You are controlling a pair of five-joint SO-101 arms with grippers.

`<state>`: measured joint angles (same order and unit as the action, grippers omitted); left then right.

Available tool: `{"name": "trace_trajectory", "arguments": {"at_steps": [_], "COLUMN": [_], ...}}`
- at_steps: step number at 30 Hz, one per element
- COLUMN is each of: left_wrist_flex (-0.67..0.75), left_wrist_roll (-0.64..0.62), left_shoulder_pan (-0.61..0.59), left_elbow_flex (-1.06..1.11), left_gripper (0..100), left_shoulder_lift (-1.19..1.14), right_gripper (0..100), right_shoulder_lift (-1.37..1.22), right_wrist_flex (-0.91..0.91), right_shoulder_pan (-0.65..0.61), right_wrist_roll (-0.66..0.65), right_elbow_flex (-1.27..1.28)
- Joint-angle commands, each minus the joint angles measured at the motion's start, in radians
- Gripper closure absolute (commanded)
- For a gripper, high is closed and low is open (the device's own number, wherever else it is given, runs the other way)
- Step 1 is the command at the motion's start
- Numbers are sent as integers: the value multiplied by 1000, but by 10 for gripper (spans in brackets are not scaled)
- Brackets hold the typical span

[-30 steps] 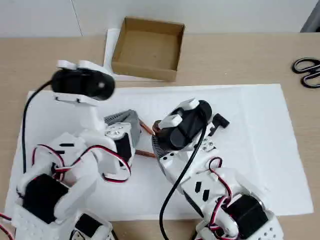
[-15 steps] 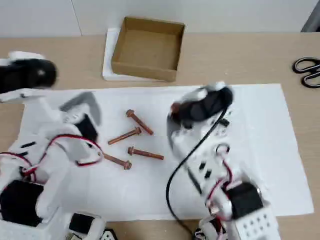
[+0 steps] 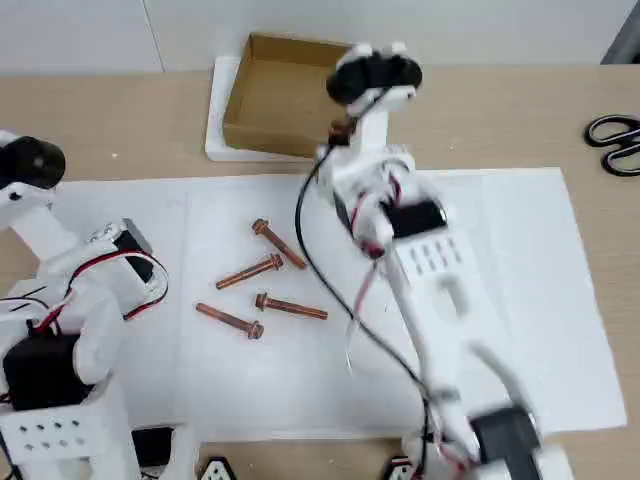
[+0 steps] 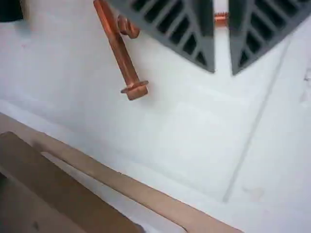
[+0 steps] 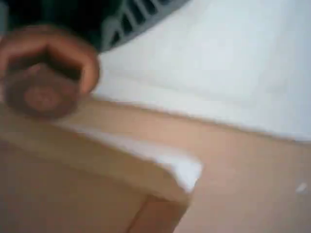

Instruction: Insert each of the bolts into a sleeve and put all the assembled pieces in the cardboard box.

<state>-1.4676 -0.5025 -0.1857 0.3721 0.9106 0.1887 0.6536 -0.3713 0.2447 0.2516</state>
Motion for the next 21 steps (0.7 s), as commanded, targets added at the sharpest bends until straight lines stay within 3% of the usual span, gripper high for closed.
{"name": "trace_trajectory", "arguments": {"at_steps": [1,7,21], "left_wrist_flex": [-6,-8,-11], "left_wrist_roll": [6,5,2], "left_shoulder_pan": [-6,-6,-3], "left_elbow_flex": [2,2,2], "left_gripper": [994,994,994], "left_shoulder_lift": [6,6,8], "right_gripper": [995,995,995], "right_shoulder_lift": [-179,-443,-1087], "right_wrist_flex": [-137,-360,-369], "right_shoulder_pan": [39,81,82], "right_wrist_roll": [11,6,9], "right_elbow_flex": [-230,-499,-1178]}}
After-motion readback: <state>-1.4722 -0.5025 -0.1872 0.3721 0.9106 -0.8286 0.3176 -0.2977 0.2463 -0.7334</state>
